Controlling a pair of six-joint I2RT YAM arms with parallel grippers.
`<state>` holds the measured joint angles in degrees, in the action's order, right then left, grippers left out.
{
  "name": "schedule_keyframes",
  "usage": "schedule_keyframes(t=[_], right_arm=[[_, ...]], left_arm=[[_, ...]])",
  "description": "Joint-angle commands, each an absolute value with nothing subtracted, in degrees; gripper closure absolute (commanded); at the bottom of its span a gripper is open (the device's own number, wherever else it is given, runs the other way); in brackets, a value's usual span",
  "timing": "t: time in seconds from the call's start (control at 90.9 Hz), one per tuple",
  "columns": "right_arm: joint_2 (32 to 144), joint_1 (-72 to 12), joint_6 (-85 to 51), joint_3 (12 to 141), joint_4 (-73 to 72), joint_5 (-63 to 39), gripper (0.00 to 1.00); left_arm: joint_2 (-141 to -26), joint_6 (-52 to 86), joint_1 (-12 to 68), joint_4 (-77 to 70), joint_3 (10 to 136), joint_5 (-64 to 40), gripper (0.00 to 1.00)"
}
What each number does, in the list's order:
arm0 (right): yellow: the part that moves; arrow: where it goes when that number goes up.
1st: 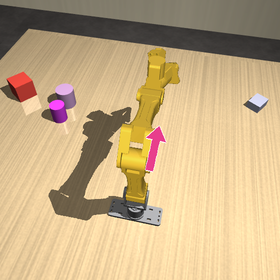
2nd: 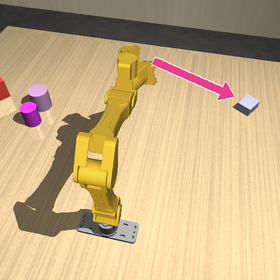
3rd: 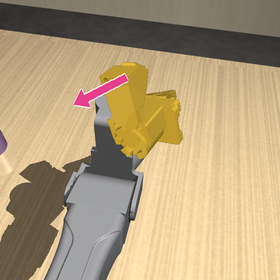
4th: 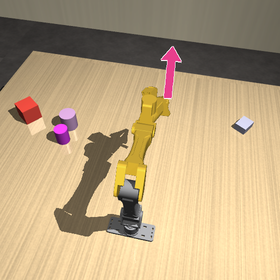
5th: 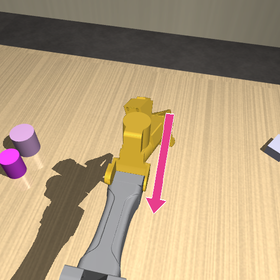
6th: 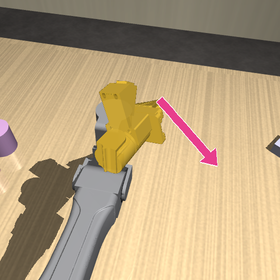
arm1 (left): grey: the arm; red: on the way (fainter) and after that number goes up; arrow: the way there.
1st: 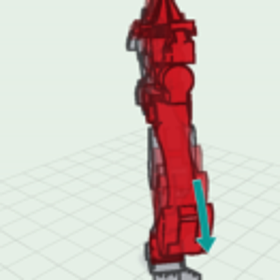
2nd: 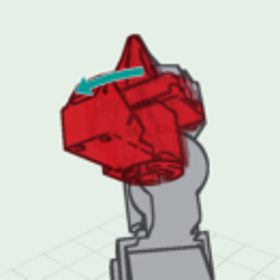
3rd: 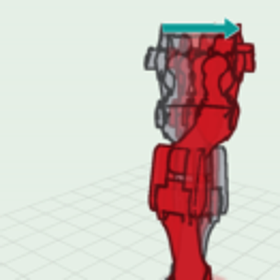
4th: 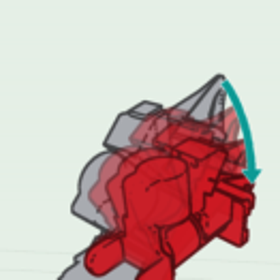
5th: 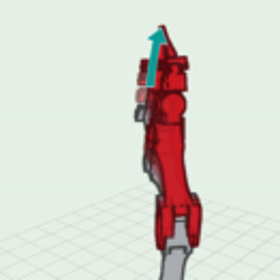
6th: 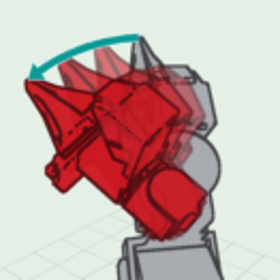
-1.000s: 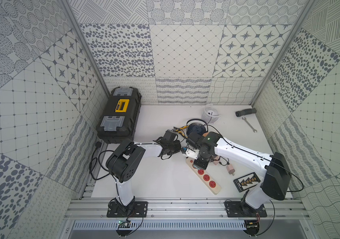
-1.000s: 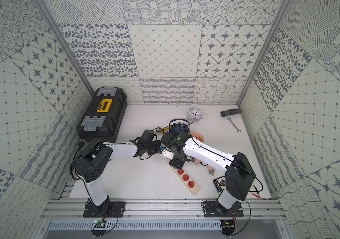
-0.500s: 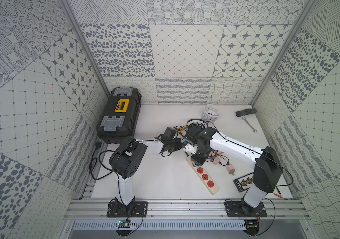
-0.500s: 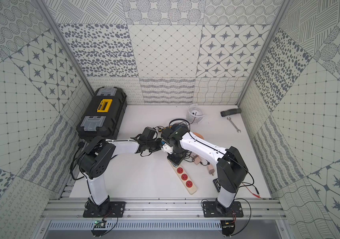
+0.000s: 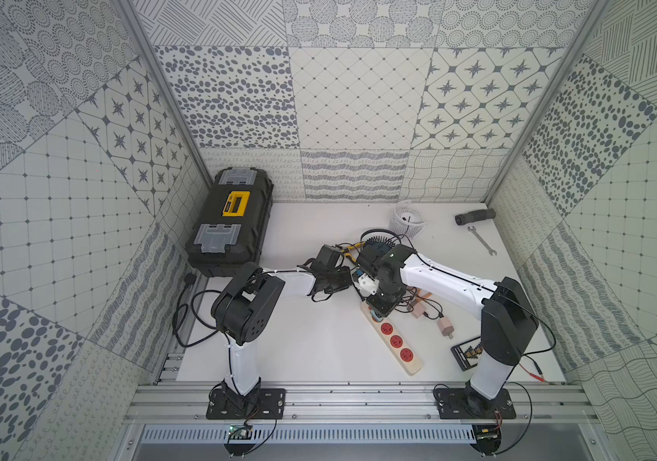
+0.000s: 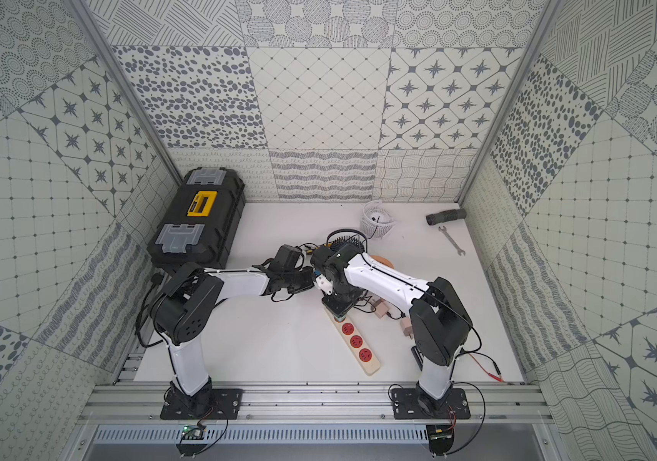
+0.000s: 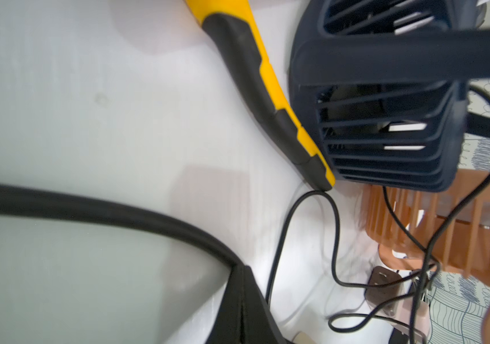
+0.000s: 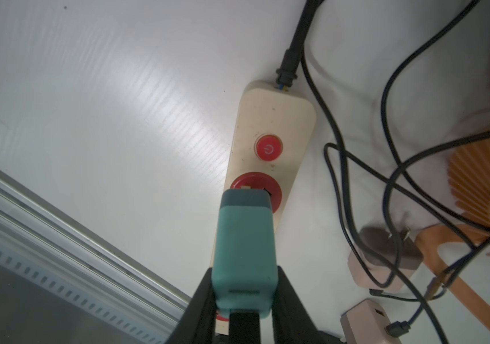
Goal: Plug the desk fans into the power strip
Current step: Adjust the power cord at the center of the board, then insert the plug into the socket.
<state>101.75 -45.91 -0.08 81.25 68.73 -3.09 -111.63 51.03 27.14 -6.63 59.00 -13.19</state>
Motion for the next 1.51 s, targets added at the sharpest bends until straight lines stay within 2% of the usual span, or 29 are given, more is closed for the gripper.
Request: schedule_keyframes(t=[0.0, 0.539, 1.023, 1.497], right_arm=[[102.7, -45.8, -2.1, 80.4, 67.7, -1.6, 0.93], [103.0, -45.8, -3.4, 82.3, 73.3, -2.2, 0.93], [104.7, -45.8, -5.1, 80.8, 69.0, -3.9, 0.93], [101.9, -45.8, -7.3, 85.4, 70.5, -3.9, 0.93]], left_arm=[[-112.5, 49.4, 26.5, -2.6, 58.3, -9.0, 1.00], [-110.9, 49.9, 26.5, -3.1, 57.4, -8.6, 1.00], [-110.2, 50.3, 26.5, -5.0, 56.9, -10.2, 1.00], [-108.7, 50.2, 26.5, -5.8, 56.8, -11.3, 1.00]])
